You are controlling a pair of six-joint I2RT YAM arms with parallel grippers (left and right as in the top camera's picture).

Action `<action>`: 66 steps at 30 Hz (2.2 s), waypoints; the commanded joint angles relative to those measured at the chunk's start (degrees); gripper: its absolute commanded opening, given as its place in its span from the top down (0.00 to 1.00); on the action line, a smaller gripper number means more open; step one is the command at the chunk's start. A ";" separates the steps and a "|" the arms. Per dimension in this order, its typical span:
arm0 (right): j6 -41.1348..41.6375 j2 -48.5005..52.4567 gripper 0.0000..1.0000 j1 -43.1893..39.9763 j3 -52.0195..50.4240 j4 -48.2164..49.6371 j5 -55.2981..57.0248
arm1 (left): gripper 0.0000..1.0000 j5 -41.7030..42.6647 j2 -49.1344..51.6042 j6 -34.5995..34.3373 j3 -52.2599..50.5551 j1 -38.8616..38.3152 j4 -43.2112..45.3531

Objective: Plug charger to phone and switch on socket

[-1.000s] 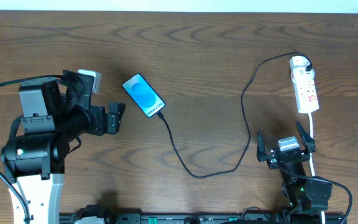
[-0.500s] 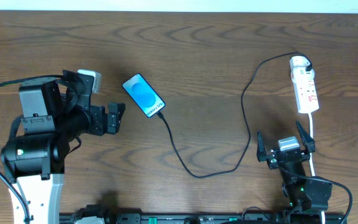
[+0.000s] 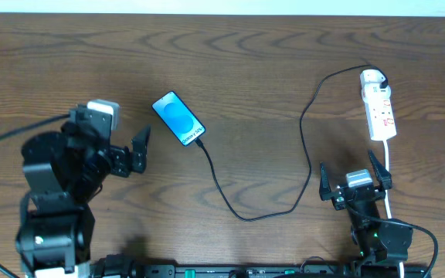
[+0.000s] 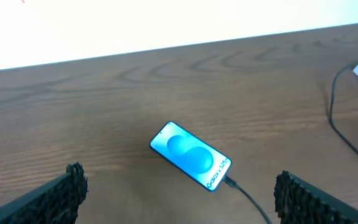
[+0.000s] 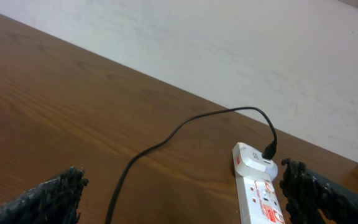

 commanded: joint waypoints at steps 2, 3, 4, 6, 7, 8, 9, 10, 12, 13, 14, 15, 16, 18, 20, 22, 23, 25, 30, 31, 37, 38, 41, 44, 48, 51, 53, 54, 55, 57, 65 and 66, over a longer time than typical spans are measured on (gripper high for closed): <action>1.01 -0.33 0.01 0.17 -0.11 -0.28 0.61 | 0.02 -0.37 -4.59 0.76 -6.21 0.24 4.50; 1.01 -0.33 0.01 0.17 -0.11 -0.28 0.61 | 0.02 -0.61 -5.62 0.76 -7.74 0.24 6.08; 1.01 -0.33 0.01 0.17 -0.11 -0.28 0.59 | 0.02 -0.81 -6.56 0.76 -9.20 0.24 7.48; 1.01 -0.33 0.01 0.17 -0.11 -0.28 0.61 | 0.02 -0.81 -8.24 0.76 -11.67 0.24 9.88; 1.01 -0.33 0.01 0.17 -0.11 -0.28 0.61 | 0.02 -1.01 -9.18 0.76 -12.98 0.24 11.06; 1.01 -0.33 0.01 0.17 -0.11 -0.28 0.59 | 0.02 -1.29 -10.14 0.79 -14.21 0.24 12.00; 1.01 -0.33 0.01 0.17 -0.11 -0.28 0.61 | 0.02 -1.57 -11.17 0.79 -15.45 0.24 12.74; 1.01 -0.33 0.01 0.17 -0.11 -0.28 0.61 | 0.02 -1.70 -12.24 0.79 -16.68 0.24 13.51; 1.01 -0.33 0.01 0.17 -0.11 -0.28 0.59 | 0.02 -2.78 -14.43 0.79 -19.12 0.24 15.15; 1.01 -0.33 0.01 0.17 -0.11 -0.28 0.61 | 0.02 -2.78 -15.52 0.81 -20.37 0.24 16.15; 1.01 -0.33 0.01 0.17 -0.11 -0.28 0.61 | 0.02 -3.02 -16.63 1.01 -21.64 0.24 17.18; 1.01 -0.33 0.01 0.17 -0.11 -0.28 0.61 | 0.02 -3.48 -17.73 0.98 -22.88 0.24 18.12; 1.01 -0.33 0.01 0.17 -0.11 -0.28 0.59 | 0.02 -3.82 -18.80 0.98 -24.17 0.24 19.08; 1.01 -0.33 0.01 0.17 -0.11 -0.28 0.61 | 0.02 -3.85 -20.92 1.01 -26.88 0.24 20.98; 1.01 -0.33 0.01 0.17 -0.11 -0.28 0.61 | 0.02 -3.85 -23.06 1.01 -29.53 0.24 22.56; 1.01 -0.33 0.01 0.17 -0.11 -0.28 0.61 | 0.02 -3.85 -25.51 0.98 -32.41 0.24 23.82; 1.01 -0.33 0.01 0.17 -0.11 -0.28 0.59 | 0.02 -3.85 -26.53 0.98 -33.51 0.24 24.35; 1.01 -0.33 0.01 0.17 -0.11 -0.28 0.59 | 0.02 -4.09 -29.03 0.98 -35.87 0.24 25.35; 1.01 -0.33 0.01 0.17 -0.11 -0.28 0.61 | 0.02 -4.66 -34.73 0.96 -40.41 0.24 26.64; 1.01 -0.33 0.01 0.17 -0.11 -0.28 0.61 | 0.02 -4.61 -35.47 0.92 -41.07 0.22 26.88; 1.01 -0.33 0.01 0.17 -0.11 -0.28 0.59 | 0.02 -4.26 -40.06 0.98 -43.95 0.24 26.97; 1.01 -0.33 0.01 0.17 -0.11 -0.28 0.59 | 0.02 -4.31 -40.44 1.01 -44.15 0.24 26.97; 1.01 -0.33 0.01 0.17 -0.11 -0.28 0.61 | 0.02 -4.50 -41.57 0.98 -44.96 0.22 27.02; 1.01 -0.33 0.01 0.17 -0.11 -0.28 0.61 | 0.02 -5.11 -42.91 0.98 -45.99 0.22 27.08; 1.01 -0.33 0.01 0.17 -0.11 -0.28 0.61 | 0.02 -5.55 -42.88 1.01 -46.64 0.20 27.21; 1.01 -0.33 0.01 0.17 -0.11 -0.28 0.61 | 0.02 -6.01 -42.88 1.01 -46.66 0.20 27.21; 1.01 -0.33 0.01 0.17 -0.11 -0.28 0.61 | 0.02 -6.64 -42.88 0.98 -46.73 0.20 27.19; 1.01 -0.33 0.01 0.17 -0.11 -0.28 0.61 | 0.02 -6.62 -42.88 0.98 -46.88 0.17 27.21; 1.01 -0.33 0.01 0.17 -0.11 -0.28 0.61 | 0.02 -6.64 -42.88 0.98 -47.10 0.20 27.21; 1.01 -0.33 0.01 0.17 -0.11 -0.28 0.61 | 0.02 -6.64 -42.88 0.98 -47.74 0.20 27.23; 1.01 -0.33 0.01 0.17 -0.11 -0.28 0.59 | 0.02 -6.82 -42.88 0.98 -50.34 0.20 28.24; 1.01 -0.33 0.01 0.17 -0.11 -0.28 0.61 | 0.02 -6.84 -42.88 1.01 -50.34 0.20 28.20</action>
